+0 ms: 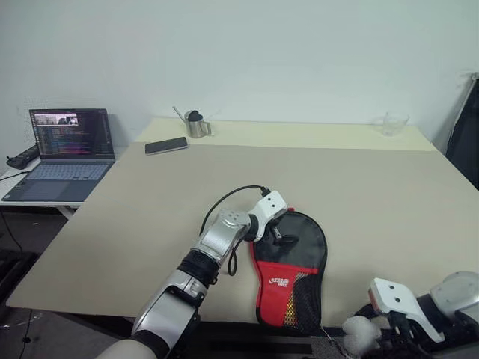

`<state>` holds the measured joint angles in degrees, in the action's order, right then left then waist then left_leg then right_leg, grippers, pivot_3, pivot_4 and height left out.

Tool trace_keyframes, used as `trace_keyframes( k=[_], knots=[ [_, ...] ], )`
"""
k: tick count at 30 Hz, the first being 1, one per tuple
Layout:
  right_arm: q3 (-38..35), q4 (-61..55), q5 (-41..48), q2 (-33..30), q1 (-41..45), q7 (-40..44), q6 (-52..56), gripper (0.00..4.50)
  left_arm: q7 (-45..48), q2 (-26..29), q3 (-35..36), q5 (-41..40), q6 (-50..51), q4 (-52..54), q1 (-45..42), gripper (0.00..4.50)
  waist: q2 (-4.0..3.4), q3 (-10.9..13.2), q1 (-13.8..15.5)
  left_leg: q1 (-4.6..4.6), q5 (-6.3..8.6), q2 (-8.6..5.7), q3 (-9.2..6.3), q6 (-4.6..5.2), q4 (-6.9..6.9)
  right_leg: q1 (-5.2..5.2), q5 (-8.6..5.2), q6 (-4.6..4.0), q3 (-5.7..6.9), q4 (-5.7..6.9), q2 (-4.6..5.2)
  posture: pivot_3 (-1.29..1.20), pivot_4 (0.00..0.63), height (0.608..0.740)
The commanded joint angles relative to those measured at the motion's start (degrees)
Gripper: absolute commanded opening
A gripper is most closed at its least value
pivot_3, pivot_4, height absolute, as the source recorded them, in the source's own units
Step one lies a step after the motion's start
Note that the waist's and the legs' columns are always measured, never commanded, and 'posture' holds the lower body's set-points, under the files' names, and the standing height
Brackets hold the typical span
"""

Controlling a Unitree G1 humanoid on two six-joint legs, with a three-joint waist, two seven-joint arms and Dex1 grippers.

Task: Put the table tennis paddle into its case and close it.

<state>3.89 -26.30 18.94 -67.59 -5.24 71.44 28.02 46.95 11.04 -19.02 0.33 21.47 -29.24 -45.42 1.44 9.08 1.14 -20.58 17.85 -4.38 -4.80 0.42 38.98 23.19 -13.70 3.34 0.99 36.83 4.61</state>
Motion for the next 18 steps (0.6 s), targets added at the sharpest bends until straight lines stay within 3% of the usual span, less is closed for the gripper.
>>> trace_keyframes(
  k=[1,6,9,15,18],
  knots=[
    [-1.9,5.0,-3.0,-0.1,6.7,-1.2,-3.5,4.47,3.5,4.0,4.7,-4.2,3.0,6.9,2.5,4.50,-0.06,0.1,-0.5,0.00,0.00,0.01,0.02,0.00,-0.01,0.03,0.00,-0.01,-0.03,0.02,-0.01,0.00,0.150,0.740],
    [-2.2,14.1,-1.1,4.4,23.3,-1.8,-1.6,4.47,12.4,13.3,12.6,-15.4,7.6,25.4,7.0,4.50,-0.10,0.5,-1.3,-0.22,-0.09,0.05,0.09,-0.16,-0.02,0.40,0.19,-0.32,-0.14,0.10,-0.07,0.00,0.150,0.740],
    [-0.9,22.3,-1.4,6.8,33.1,0.8,-3.0,4.47,16.1,21.5,17.7,-20.5,11.3,34.5,10.7,4.50,-0.16,0.5,-1.2,-0.28,-0.09,0.06,0.06,-0.18,-0.08,0.48,0.20,-0.37,-0.13,0.05,-0.08,0.00,0.150,0.740],
    [2.8,42.4,-6.7,9.1,46.7,6.9,-10.9,4.47,18.6,35.8,29.5,-26.2,14.7,41.5,19.3,4.50,-0.25,0.8,-1.1,-0.36,-0.04,0.02,0.14,-0.17,-0.16,0.58,0.18,-0.40,-0.18,-0.04,-0.04,0.00,0.150,0.740],
    [3.2,51.1,-8.5,10.1,51.5,8.9,-14.2,4.47,18.7,40.3,33.4,-27.0,14.9,41.8,23.6,4.50,-0.35,1.0,-1.1,-0.36,-0.04,0.02,0.17,-0.15,-0.15,0.60,0.17,-0.42,-0.19,-0.01,-0.02,0.00,0.150,0.740]
  ],
)
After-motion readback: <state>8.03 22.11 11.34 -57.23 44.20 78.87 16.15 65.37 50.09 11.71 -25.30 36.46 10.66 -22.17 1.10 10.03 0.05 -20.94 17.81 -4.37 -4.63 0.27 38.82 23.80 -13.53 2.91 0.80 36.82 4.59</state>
